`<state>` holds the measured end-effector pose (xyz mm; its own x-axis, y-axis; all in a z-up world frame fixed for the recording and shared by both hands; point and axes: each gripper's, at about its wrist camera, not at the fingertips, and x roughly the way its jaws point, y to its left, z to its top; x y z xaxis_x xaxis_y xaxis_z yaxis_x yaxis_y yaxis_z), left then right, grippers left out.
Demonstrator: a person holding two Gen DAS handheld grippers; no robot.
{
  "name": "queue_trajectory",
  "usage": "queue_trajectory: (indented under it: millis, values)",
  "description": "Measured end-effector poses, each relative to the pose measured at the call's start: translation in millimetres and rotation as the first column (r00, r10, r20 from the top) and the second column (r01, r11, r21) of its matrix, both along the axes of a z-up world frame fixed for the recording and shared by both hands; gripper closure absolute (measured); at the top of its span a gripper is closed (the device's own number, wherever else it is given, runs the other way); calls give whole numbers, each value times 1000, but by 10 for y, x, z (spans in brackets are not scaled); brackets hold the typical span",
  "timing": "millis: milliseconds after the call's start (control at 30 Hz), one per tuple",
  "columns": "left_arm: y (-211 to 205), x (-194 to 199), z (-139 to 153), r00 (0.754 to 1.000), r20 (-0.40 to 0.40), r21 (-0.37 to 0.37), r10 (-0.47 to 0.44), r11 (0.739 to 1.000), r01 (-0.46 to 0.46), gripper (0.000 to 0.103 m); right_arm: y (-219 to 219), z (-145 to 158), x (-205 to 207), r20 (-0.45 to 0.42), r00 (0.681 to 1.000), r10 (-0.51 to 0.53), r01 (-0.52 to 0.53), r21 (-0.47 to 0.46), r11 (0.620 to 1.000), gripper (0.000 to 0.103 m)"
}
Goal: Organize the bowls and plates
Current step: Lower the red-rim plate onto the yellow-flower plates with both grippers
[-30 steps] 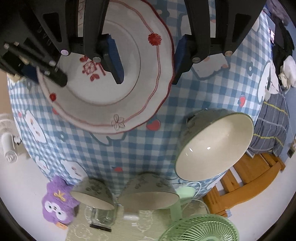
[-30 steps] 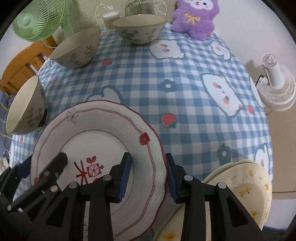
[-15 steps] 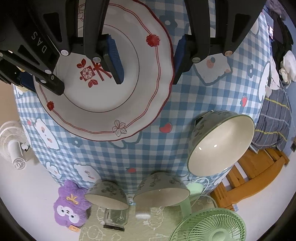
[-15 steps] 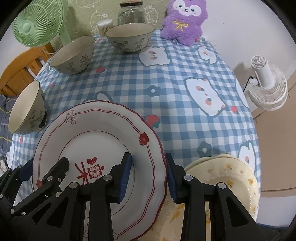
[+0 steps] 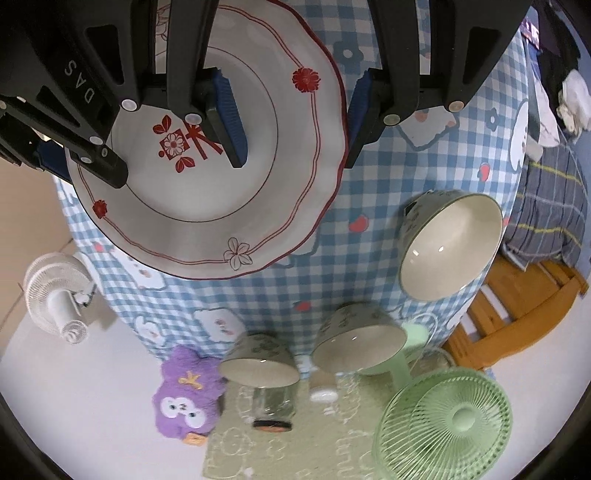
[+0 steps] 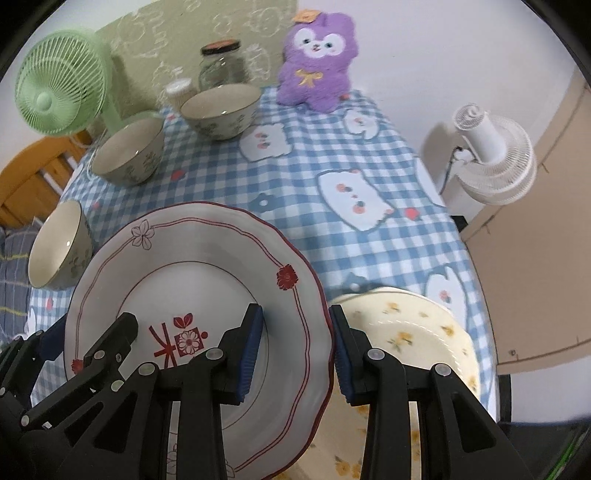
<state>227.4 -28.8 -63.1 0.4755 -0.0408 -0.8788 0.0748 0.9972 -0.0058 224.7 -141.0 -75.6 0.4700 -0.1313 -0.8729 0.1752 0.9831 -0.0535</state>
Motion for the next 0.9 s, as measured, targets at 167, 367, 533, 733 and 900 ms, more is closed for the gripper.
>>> queue_trajectory:
  millis: [167,367,533,733,900]
  values:
    - [-147,-88,114,999,14,0,-31,1000,31,52,-120,100,-145,15,1000,-24,24,-2,1000,64]
    - [-325,-198,179,1000,22,1,-14,1000,14,52,-282,151,-282,18,1000,-11,11,0,1000,64]
    - [-516,-319,183,1000,26,2,-17,1000,17,52,-474,147,-408,15,1000,-11,11,3,1000,64]
    - [-717,-437,95,1000,-1,-17,0,1000,0,55,-708,82,-543,2,1000,-2,2,-15,1000,64]
    - [-864,-521,0,1000,-16,-20,13,1000,-13,60,-868,-5,-630,-17,1000,7,-8,-20,1000,64]
